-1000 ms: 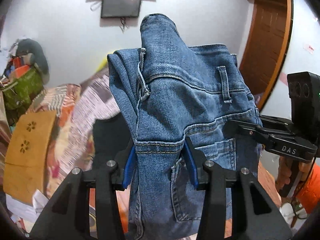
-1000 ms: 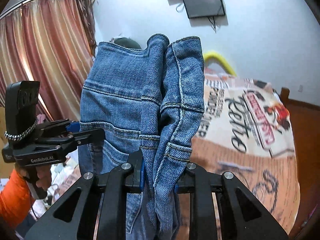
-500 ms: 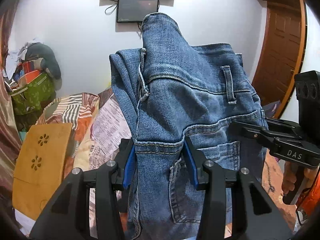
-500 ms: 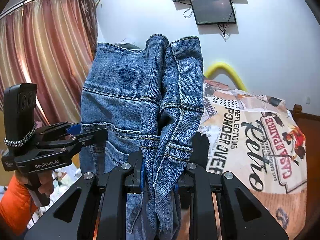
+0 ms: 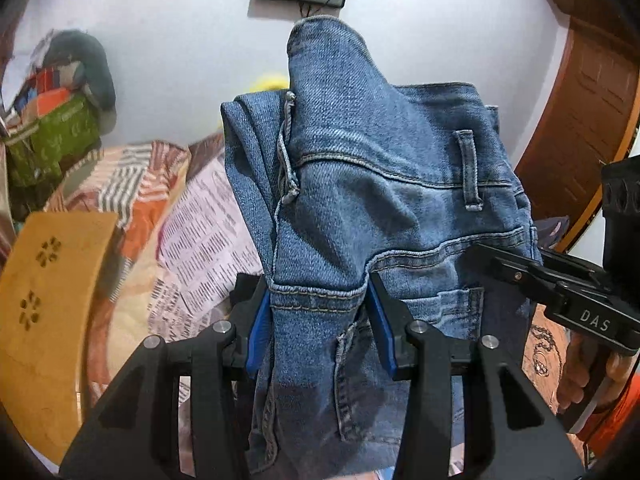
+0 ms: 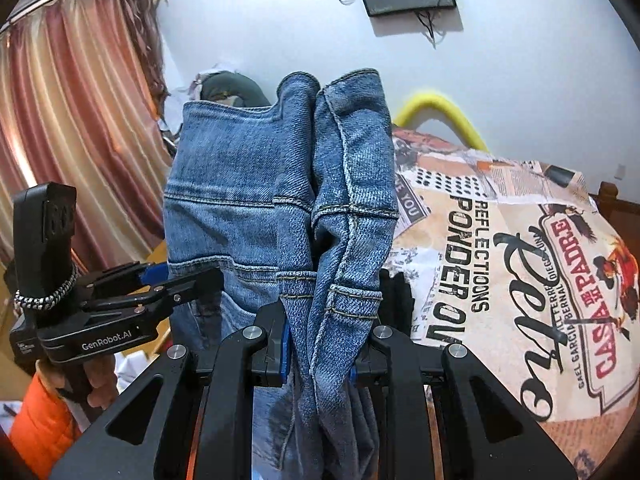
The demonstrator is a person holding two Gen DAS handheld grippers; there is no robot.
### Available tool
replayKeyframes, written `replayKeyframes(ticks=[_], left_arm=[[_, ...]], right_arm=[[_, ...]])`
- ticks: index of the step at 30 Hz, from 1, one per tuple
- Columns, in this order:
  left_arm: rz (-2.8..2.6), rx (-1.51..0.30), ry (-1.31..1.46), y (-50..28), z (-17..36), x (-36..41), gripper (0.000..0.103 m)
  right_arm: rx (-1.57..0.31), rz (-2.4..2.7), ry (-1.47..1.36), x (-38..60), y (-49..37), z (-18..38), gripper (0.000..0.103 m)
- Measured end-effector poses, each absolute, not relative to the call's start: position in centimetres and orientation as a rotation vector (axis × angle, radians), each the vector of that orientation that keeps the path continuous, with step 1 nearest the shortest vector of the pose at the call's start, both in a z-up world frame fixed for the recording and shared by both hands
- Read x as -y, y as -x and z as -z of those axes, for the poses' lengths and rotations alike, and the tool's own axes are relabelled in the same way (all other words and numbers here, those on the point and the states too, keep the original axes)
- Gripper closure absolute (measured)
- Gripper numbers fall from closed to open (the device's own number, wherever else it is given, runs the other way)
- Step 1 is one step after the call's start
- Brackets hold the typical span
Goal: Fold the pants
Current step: 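Lower the folded jeans onto the bedspread and open both tools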
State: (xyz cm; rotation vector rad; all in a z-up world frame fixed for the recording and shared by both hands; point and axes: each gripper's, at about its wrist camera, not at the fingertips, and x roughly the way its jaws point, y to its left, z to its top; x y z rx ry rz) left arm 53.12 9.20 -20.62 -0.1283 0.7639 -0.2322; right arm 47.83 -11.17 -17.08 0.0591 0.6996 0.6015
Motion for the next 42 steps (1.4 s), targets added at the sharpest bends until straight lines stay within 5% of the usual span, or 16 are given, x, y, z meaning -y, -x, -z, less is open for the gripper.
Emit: replayKeyframes(ticks=[16,28,42], left_arm=[[0.095,-0.889,-0.011,-56.0,28.4,-10.0,0.058],[0.101,-0.741,0.108,-46.9,18.9,-10.2,0.058],[0.146,-0.345,0.061,-26.9,3.1,-5.0,0.058]], right_arm=[[-0.861,-0.557,-0.082,12.5,-51.1,24.0,0.082],[-0.689,-0.563,-0.02,15.6,-45.0,16.4,0.082],[-0.299,-0.607,0.006,19.2,-26.8,3.5,0.082]])
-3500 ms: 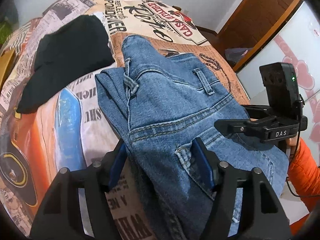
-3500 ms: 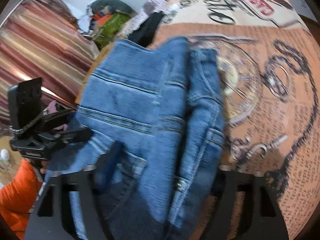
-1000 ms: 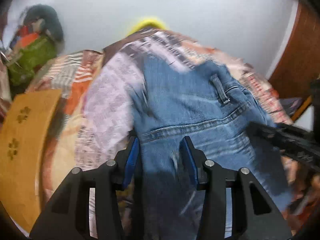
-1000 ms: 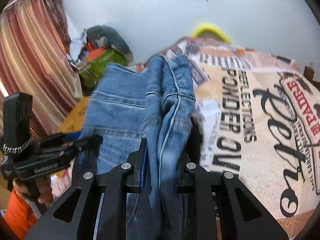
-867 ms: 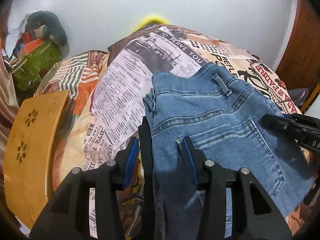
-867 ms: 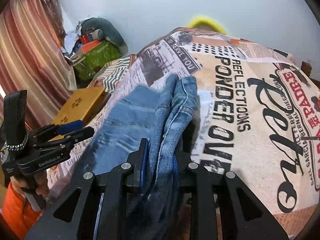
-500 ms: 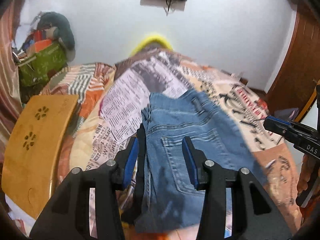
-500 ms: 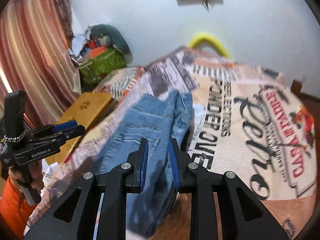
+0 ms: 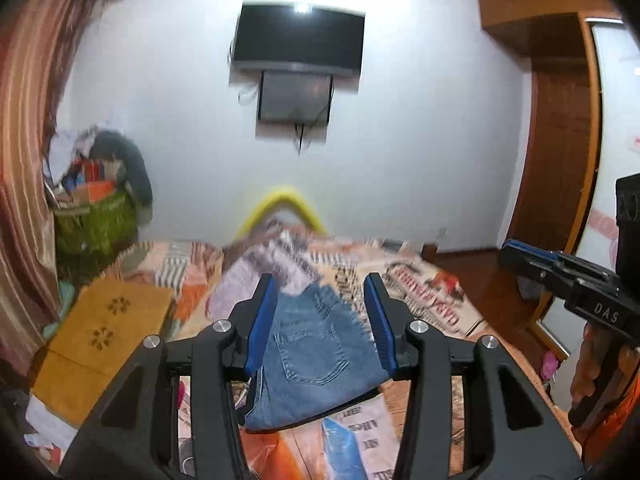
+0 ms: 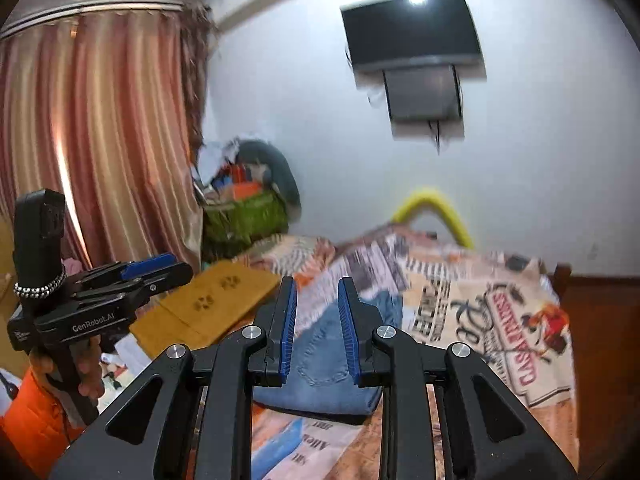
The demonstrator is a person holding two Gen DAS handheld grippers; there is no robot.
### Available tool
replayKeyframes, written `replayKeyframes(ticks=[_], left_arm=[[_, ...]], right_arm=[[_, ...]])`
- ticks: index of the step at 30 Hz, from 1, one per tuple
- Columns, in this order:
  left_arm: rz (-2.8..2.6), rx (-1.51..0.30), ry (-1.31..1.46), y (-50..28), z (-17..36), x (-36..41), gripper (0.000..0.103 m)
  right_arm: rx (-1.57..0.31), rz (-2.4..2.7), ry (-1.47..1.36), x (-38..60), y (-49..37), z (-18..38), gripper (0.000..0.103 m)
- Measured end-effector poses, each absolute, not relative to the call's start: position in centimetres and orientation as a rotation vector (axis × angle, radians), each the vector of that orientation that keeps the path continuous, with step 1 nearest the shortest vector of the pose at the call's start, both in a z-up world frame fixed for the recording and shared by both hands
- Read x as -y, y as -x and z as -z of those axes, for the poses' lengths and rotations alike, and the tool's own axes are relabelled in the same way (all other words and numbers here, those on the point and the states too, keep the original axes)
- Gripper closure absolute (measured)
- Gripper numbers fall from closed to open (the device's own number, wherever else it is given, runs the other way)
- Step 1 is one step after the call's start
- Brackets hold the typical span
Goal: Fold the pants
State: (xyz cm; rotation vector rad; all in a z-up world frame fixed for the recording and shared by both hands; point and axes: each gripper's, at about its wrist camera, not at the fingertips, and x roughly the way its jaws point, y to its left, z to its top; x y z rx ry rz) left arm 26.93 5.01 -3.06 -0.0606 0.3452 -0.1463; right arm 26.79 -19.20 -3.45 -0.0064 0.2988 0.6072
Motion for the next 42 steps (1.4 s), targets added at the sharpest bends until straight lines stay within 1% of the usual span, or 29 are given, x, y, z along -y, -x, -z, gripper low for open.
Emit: replayKeyframes(ticks=[6,10,12,15,16,17,18,19,20,22,24,26,31,34,42], left_arm=[[0.102,-0.233,0.038,-19.2,0.1,-3.3,0.058],[0.097,-0.188,0.028,-15.3,-0.1,-2.1,0.058],[0.109,-0.198,0.04,-14.3,0.1,-2.0,0.053],[0.11,-0.192,0.039,-13.0,0.5,-1.7,0.042],[0.107,-0.188,0.035,-12.6,0.6,-1.6,0.036],[0.105,-0.186,0.036,-12.6,0.8,-1.5,0.03],[0.103,-0.184,0.037,-12.5,0.9,-1.6,0.026],[0.104,-0.184,0.039,-12.3,1.1,-1.6,0.018],[0.103,-0.182,0.042,-12.1,1.2,-1.6,0.012],[0.091,-0.173,0.044,-11.8,1.4,-1.7,0.009],[0.089,-0.17,0.043,-11.6,1.5,-1.8,0.007],[0.085,-0.163,0.041,-11.3,1.7,-1.6,0.003],[0.076,-0.155,0.037,-10.8,2.0,-1.4,0.002],[0.071,-0.149,0.038,-10.7,2.0,-1.6,0.002],[0.069,-0.141,0.03,-10.5,2.1,-1.3,0.001]], right_arm=[[-0.204,-0.643,-0.011,20.3,-20.4,1.9,0.081],[-0.155,-0.639,-0.015,20.7,-17.1,1.8,0.08],[-0.145,-0.64,-0.02,20.8,-16.1,1.9,0.08],[-0.131,-0.619,-0.018,20.8,-15.2,2.5,0.079],[-0.127,-0.609,-0.016,20.8,-14.9,2.6,0.074],[-0.126,-0.596,-0.015,20.8,-14.7,2.8,0.064],[-0.124,-0.584,-0.018,20.9,-14.5,3.0,0.059],[-0.119,-0.578,-0.023,20.9,-14.5,3.2,0.053],[-0.119,-0.569,-0.026,20.9,-14.3,3.2,0.05],[-0.128,-0.554,-0.026,21.0,-14.3,3.2,0.046],[-0.138,-0.546,-0.037,21.0,-14.5,3.3,0.036],[-0.135,-0.533,-0.042,21.0,-14.4,3.4,0.021],[-0.132,-0.509,-0.035,21.2,-13.7,3.7,0.016],[-0.13,-0.495,-0.038,21.2,-13.7,3.7,0.001],[-0.132,-0.487,-0.024,21.3,-13.3,3.9,0.0]])
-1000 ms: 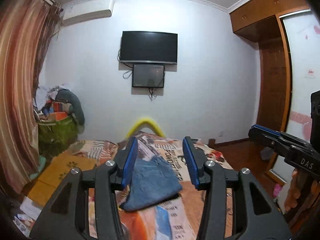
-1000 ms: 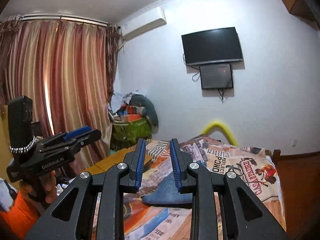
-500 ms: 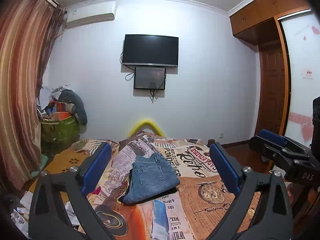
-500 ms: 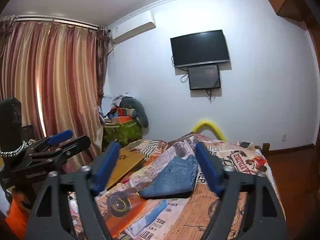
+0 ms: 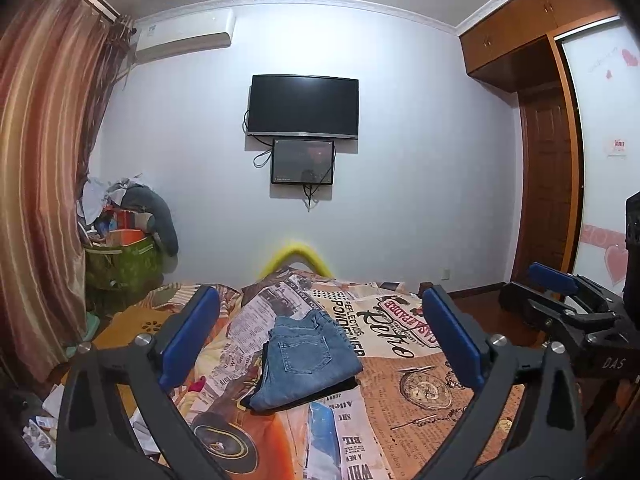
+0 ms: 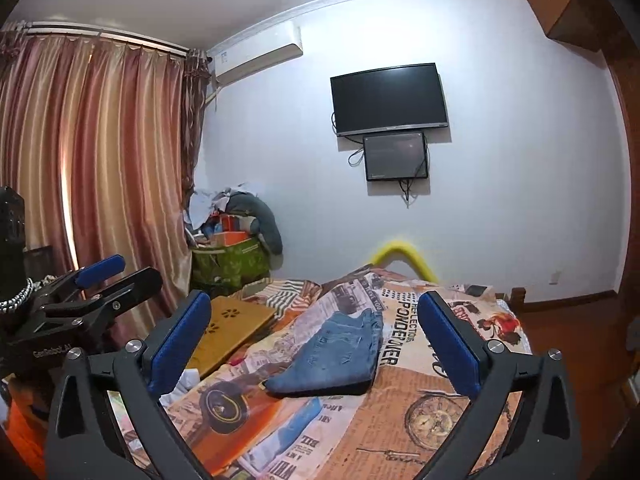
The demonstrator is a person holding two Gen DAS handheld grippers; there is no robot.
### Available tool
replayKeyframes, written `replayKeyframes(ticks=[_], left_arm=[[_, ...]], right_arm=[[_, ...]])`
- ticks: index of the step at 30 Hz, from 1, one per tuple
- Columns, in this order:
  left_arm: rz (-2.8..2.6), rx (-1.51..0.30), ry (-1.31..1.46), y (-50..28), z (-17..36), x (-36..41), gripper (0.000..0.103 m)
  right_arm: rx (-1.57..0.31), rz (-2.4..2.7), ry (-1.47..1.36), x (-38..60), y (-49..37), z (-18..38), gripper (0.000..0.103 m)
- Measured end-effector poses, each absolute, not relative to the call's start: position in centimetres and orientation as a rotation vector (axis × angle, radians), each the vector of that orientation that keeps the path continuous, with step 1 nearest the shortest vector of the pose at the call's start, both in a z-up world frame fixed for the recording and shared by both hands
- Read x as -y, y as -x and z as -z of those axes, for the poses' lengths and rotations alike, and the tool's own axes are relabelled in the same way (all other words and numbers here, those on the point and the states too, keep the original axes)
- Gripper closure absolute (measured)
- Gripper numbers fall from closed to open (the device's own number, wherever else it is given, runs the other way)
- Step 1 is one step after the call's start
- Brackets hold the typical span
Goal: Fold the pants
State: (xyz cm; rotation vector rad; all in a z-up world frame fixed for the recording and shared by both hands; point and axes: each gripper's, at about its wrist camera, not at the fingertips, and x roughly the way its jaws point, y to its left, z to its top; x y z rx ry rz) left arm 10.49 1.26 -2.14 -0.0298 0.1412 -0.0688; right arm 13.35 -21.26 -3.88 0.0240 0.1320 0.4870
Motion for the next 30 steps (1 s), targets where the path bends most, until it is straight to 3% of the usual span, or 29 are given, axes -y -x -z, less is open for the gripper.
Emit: replayKeyframes(ticks=[30], left_arm=[[0.084,-0.16,0.026,-10.92,2.84,-0.52,0.001]], right_arm=[[-0.126,-0.467,-0.013,21.25,-12.56,3.67,0.0]])
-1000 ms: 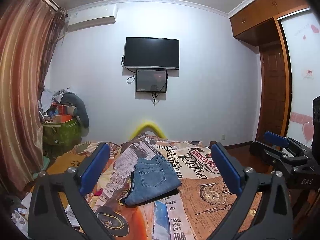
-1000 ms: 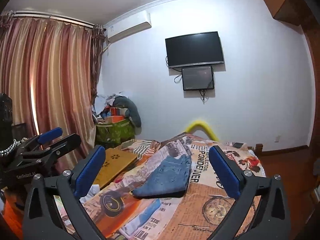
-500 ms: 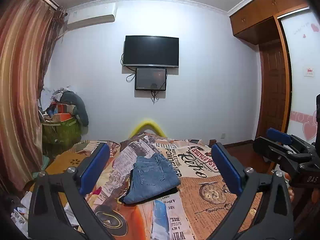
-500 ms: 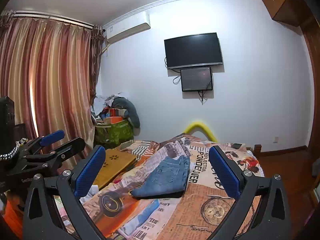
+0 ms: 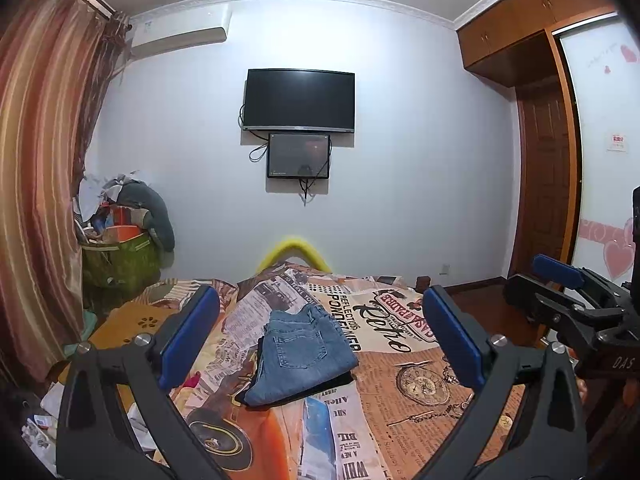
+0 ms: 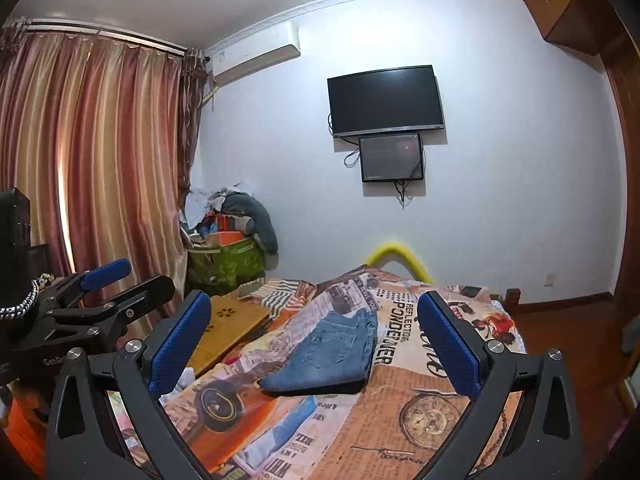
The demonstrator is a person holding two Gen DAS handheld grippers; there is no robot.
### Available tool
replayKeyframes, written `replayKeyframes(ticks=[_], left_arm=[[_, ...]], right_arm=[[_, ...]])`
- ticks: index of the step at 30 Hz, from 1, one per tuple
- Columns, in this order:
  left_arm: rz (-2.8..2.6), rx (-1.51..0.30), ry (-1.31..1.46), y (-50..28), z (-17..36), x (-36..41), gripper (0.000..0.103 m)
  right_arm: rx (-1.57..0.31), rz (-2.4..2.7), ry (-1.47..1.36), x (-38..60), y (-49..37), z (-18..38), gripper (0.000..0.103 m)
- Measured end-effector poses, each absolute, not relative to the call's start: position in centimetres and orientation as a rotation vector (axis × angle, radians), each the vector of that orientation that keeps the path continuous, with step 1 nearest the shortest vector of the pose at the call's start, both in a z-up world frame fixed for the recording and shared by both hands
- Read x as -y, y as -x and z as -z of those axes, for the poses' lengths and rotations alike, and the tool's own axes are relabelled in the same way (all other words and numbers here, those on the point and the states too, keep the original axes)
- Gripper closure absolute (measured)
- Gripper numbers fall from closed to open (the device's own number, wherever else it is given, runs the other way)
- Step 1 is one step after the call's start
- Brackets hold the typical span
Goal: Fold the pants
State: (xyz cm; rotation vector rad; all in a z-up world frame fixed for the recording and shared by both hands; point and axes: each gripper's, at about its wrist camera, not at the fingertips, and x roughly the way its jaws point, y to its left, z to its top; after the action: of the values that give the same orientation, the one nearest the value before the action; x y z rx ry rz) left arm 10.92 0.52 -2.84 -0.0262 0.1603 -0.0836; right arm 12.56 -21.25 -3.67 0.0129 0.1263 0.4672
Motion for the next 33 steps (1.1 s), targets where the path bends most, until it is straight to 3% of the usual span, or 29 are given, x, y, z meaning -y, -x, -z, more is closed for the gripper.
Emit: replayKeyframes(ticks=[33], left_arm=[[0.121,-0.156,0.018,-10.54,2.72,-0.05,0.001]], right_arm=[[-0.121,-0.449,-0.027,21.36,-12.2,3.72,0.0]])
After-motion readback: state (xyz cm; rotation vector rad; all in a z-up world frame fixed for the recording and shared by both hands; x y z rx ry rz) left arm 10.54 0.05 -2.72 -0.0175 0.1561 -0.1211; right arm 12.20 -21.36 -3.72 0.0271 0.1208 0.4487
